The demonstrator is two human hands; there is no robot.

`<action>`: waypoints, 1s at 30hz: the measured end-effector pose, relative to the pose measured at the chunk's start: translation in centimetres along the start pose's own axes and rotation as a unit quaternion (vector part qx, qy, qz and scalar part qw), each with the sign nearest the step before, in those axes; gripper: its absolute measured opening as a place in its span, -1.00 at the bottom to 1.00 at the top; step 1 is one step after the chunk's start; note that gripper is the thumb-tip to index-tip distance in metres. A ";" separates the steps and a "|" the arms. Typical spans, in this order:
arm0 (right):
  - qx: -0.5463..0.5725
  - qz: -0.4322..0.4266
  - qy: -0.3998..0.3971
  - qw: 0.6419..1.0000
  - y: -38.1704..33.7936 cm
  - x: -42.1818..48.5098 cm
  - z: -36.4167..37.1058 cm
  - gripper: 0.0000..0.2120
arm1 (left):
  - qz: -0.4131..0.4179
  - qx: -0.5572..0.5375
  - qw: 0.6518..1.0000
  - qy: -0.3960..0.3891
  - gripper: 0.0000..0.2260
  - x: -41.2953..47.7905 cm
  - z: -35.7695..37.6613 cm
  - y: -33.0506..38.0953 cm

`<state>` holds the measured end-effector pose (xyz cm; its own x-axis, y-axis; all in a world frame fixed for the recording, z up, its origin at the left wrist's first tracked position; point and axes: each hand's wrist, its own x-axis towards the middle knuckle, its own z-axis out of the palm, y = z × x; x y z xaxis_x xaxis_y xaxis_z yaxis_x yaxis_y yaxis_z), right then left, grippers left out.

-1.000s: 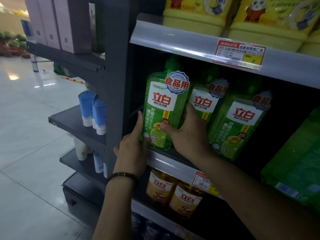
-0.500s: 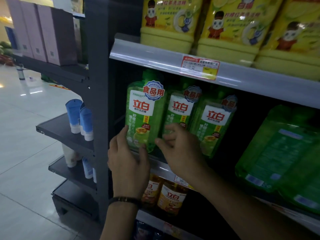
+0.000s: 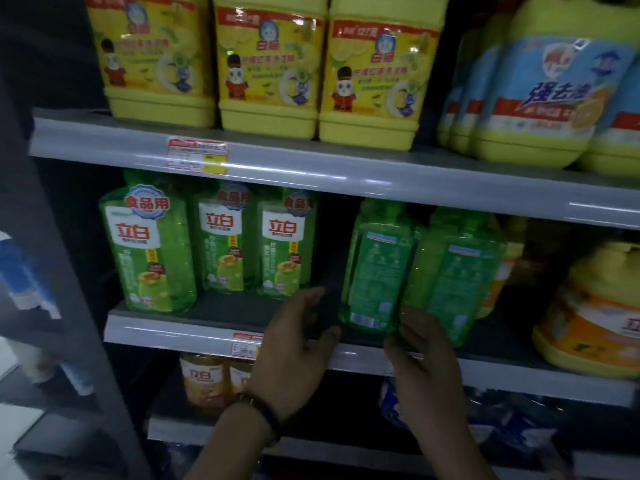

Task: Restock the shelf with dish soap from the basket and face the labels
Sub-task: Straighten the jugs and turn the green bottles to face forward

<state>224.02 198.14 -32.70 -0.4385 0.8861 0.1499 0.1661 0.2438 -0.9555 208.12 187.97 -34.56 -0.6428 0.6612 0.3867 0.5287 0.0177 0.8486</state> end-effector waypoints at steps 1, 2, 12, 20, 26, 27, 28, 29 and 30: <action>0.008 0.002 -0.010 1.000 0.2 0.3 -0.1 -0.51 | -0.003 -0.014 1.000 -0.018 -0.47 0.6 0.8 0.4; 0.014 0.002 -0.022 1.000 0.3 0.8 -0.1 -0.48 | -0.005 -0.026 0.999 -0.031 -0.42 1.2 1.6 1.0; 0.095 0.027 -0.026 0.995 0.4 4.2 0.3 -0.27 | -0.022 -0.100 0.993 -0.064 -0.41 4.8 4.7 3.2; 0.066 0.015 -0.112 0.991 0.6 3.3 0.9 -0.22 | -0.080 -0.151 0.983 -0.066 -0.30 6.8 3.5 4.5; -0.011 -0.061 -0.087 0.994 1.7 4.5 1.0 -0.37 | -0.081 -0.117 0.988 -0.067 -0.19 7.2 2.6 4.2; 0.019 -0.060 -0.086 0.994 1.7 4.8 1.1 -0.39 | -0.080 -0.115 0.988 -0.072 -0.11 7.3 2.7 4.1; 0.038 -0.058 -0.087 0.994 1.8 5.1 1.2 -0.38 | -0.080 -0.108 0.988 -0.080 -0.04 7.5 2.6 3.8; 0.047 -0.052 -0.092 0.993 1.9 5.3 1.4 -0.31 | -0.080 -0.096 0.988 -0.087 0.01 7.7 2.6 3.6; 0.050 -0.042 -0.104 0.992 1.9 5.4 1.5 -0.22 | -0.080 -0.073 0.990 -0.094 0.05 7.7 2.6 3.6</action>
<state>220.65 202.81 -34.09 -0.6216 0.7614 0.1842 0.0371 0.2635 -0.9639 206.52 195.13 -29.47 -0.5899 0.7871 0.1803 0.3339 0.0345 0.9420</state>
